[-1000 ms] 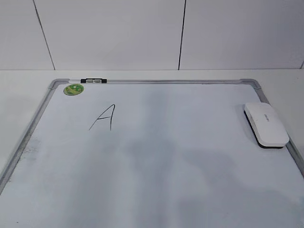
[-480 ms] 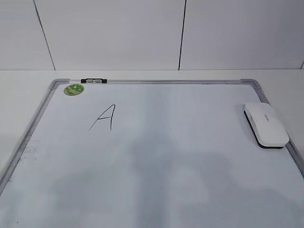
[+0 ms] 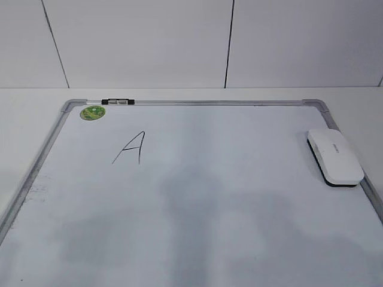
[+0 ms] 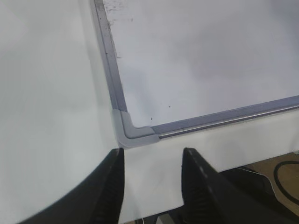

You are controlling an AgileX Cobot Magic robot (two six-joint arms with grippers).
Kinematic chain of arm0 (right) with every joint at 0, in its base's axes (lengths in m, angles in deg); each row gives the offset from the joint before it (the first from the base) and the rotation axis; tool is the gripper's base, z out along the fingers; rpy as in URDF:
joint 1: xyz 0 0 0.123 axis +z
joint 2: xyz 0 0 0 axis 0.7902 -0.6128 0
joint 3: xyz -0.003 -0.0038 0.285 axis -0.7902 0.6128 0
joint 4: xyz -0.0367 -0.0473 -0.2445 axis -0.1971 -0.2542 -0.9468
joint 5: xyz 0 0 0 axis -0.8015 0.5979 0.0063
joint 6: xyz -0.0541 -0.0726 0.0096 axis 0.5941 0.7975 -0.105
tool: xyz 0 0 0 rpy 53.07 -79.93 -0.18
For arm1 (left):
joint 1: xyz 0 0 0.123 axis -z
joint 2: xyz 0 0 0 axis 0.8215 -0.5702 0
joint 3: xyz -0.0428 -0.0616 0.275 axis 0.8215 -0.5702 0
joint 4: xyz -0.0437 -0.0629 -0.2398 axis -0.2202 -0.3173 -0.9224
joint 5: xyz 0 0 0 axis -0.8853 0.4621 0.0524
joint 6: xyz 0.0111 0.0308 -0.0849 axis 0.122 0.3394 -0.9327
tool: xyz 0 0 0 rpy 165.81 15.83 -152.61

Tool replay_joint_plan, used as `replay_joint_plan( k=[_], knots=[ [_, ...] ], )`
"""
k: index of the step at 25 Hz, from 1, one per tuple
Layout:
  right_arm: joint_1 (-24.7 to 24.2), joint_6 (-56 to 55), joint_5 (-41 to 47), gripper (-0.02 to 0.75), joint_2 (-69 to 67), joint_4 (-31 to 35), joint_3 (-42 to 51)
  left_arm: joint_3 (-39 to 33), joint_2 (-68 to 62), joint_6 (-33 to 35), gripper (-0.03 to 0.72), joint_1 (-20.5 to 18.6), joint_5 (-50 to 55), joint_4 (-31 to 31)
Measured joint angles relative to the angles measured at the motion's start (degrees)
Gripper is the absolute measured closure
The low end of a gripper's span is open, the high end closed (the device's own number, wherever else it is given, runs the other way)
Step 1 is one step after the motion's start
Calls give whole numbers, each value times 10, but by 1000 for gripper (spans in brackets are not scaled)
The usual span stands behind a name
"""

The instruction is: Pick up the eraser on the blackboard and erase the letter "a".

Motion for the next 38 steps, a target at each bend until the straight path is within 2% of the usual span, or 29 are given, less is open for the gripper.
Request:
replay_joint_plan(
  k=[10,18,29,38],
  knots=[
    [0,1,-4,180,0,0,1,-8,0,0,391,0,-28,10],
    [0,1,-14,180,0,0,8,-8,0,0,400,32,-29,13],
    [0,1,-14,180,0,0,8,-8,0,0,401,32,-28,14],
    [0,1,-14,180,0,0,8,-9,0,-11,401,32,-28,41]
  ],
)
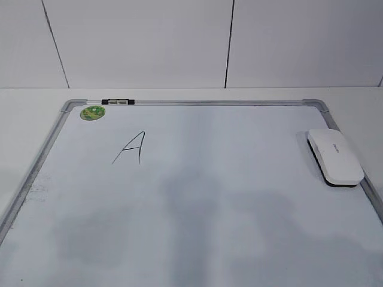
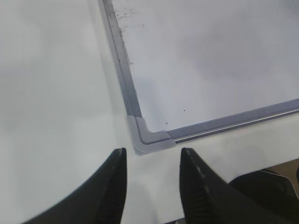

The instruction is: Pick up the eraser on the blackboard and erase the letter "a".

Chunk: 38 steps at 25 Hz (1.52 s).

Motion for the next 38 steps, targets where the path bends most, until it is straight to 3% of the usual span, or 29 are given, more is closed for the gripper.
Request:
replay_joint_plan(
  k=[7,38],
  knots=[
    [0,0,0,180,0,0,0,-4,0,-45,401,0,0,33],
    [0,-1,0,180,13,0,0,-4,36,-55,420,-11,-1,33]
  ],
)
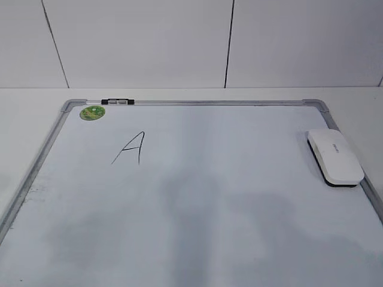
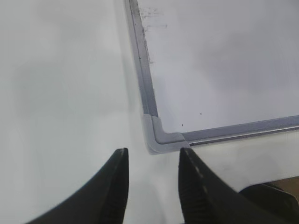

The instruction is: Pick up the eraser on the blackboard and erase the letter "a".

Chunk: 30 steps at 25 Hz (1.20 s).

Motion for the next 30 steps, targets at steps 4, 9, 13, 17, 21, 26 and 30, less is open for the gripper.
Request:
replay_joint_plan(
  k=[4,9,13,17,21,26,30],
  knots=[
    [0,0,0,180,44,0,0,0,64,0,419,-24,0,0],
    [0,0,0,180,118,0,0,0,152,0,423,-42,2,0],
    [0,0,0,180,141,0,0,0,209,0,438,-44,3,0],
    [0,0,0,180,142,0,0,0,213,0,441,-44,5,-1],
    [0,0,0,180,142,0,0,0,213,0,442,-44,5,-1],
    [0,0,0,180,142,0,0,0,213,0,443,-44,5,-1],
    [0,0,0,180,142,0,0,0,213,0,443,-44,5,-1]
  ],
)
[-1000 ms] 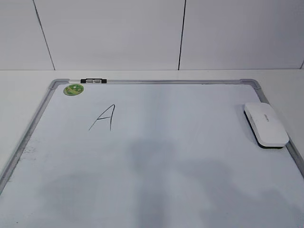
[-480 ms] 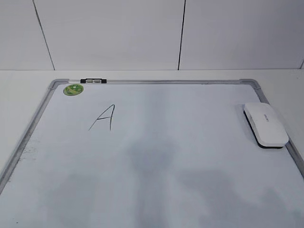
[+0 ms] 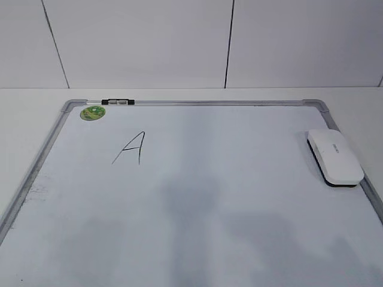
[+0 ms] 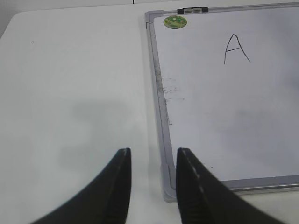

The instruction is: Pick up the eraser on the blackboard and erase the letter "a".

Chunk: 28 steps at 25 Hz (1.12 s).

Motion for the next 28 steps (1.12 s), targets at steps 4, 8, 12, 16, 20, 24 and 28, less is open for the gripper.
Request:
replay_joint_plan(
  k=[4,8,12,16,20,24,28],
  knots=[
    [0,0,0,180,0,0,0,0,0,0,443,0,0,0],
    [0,0,0,180,0,0,0,0,0,0,443,0,0,0],
    [0,0,0,180,0,0,0,0,0,0,443,0,0,0],
    [0,0,0,180,0,0,0,0,0,0,443,0,0,0],
    [0,0,1,180,0,0,0,0,0,0,443,0,0,0],
    [0,0,1,180,0,0,0,0,0,0,443,0,0,0],
    [0,0,1,180,0,0,0,0,0,0,443,0,0,0]
  ],
)
